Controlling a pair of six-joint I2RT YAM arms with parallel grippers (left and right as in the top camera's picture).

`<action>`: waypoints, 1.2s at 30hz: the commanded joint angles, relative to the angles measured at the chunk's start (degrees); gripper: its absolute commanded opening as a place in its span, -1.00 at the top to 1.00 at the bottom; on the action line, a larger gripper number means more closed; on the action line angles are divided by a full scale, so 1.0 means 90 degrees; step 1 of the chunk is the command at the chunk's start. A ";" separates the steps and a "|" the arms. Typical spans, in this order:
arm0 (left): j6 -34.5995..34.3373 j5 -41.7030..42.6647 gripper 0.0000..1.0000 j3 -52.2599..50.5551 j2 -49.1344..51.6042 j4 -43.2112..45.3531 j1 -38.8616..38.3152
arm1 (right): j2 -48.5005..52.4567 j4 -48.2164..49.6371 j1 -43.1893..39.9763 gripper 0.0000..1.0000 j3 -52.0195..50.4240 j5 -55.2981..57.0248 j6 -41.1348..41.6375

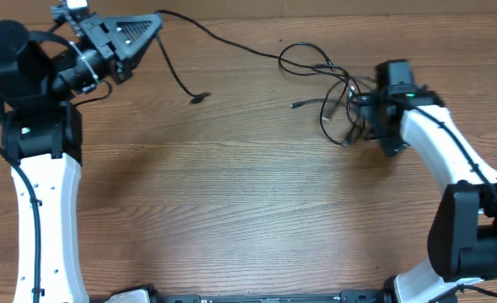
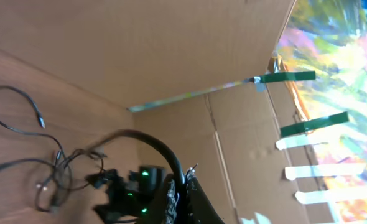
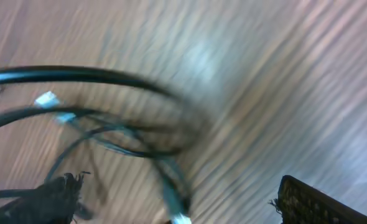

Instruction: Untangle cables

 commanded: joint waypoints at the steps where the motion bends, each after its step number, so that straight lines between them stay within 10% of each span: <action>1: 0.0760 0.0284 0.92 0.0155 -0.0216 0.0036 0.0335 | 0.0034 -0.0102 -0.0537 -1.00 0.0051 0.0153 -0.0641; 14: 0.1955 0.0143 0.91 0.0155 -0.0209 -0.1338 0.0464 | 0.0032 -0.0141 -0.1061 -1.00 0.0051 -0.3687 -0.3390; 23: 0.5751 -0.0347 0.79 0.0155 -0.0204 -0.3213 -0.0075 | 0.0032 -0.0129 0.0364 -0.91 0.0051 -0.4704 -0.4070; 30: 0.5858 -0.5353 0.91 0.0153 -0.0194 -0.5518 -0.0092 | 0.0032 -0.0294 0.0627 -0.86 0.0051 -0.4439 -0.4063; 32: 0.5025 -0.7101 0.69 0.0143 -0.0175 -0.5948 -0.0090 | 0.0032 -0.0340 0.0610 -0.86 0.0051 -0.4393 -0.4065; 36: 0.3966 -0.7992 -0.58 0.0141 -0.0109 -0.6268 -0.0090 | 0.0032 -0.0350 0.0612 -0.88 0.0051 -0.4245 -0.4065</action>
